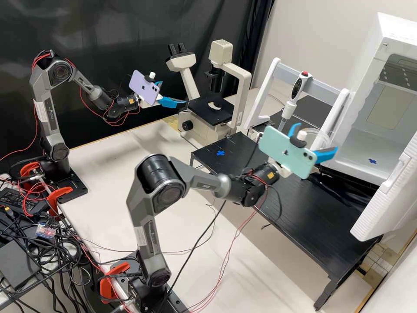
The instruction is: Move the petri dish to the microscope
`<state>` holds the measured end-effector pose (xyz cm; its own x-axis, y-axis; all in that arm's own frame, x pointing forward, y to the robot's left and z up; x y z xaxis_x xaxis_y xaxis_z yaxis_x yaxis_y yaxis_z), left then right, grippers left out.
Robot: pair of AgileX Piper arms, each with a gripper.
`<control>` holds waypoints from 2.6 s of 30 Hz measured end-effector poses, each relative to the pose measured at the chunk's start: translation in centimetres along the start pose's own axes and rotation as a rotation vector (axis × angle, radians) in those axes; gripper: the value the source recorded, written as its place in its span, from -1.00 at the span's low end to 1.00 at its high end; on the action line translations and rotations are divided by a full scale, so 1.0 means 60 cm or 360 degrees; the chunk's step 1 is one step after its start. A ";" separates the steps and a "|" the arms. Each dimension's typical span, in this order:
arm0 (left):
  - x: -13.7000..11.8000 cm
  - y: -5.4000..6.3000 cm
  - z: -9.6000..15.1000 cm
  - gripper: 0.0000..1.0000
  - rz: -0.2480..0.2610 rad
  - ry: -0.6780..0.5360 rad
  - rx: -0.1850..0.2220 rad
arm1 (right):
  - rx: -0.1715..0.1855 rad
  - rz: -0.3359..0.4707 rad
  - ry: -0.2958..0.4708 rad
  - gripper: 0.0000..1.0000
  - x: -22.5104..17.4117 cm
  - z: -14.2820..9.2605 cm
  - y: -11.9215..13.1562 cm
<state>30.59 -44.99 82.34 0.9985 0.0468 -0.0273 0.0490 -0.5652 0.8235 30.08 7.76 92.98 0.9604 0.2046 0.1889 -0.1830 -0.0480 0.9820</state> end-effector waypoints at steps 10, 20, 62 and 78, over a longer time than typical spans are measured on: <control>0.000 0.000 0.000 1.00 0.0000 0.0000 0.0000 | 0.0073 -0.0286 0.0361 -1.00 -0.058 -0.104 -0.082; 0.000 0.000 0.000 1.00 0.0000 0.0000 0.0000 | 0.0087 -0.0498 0.0622 -1.00 -0.081 -0.175 -0.142; 0.000 0.000 0.000 1.00 0.0000 0.0000 0.0000 | -0.0068 -0.0832 0.0619 -1.00 0.053 -0.277 -0.407; 0.000 0.000 0.000 1.00 0.0000 0.0000 0.0000 | -0.0168 -0.1028 0.0442 -1.00 0.083 -0.245 -0.517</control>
<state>30.59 -44.99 82.34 0.9985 0.0468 -0.0273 0.0490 -0.5652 0.8235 37.45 24.62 63.57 0.7971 0.4025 -0.4501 0.3722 0.2594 0.8911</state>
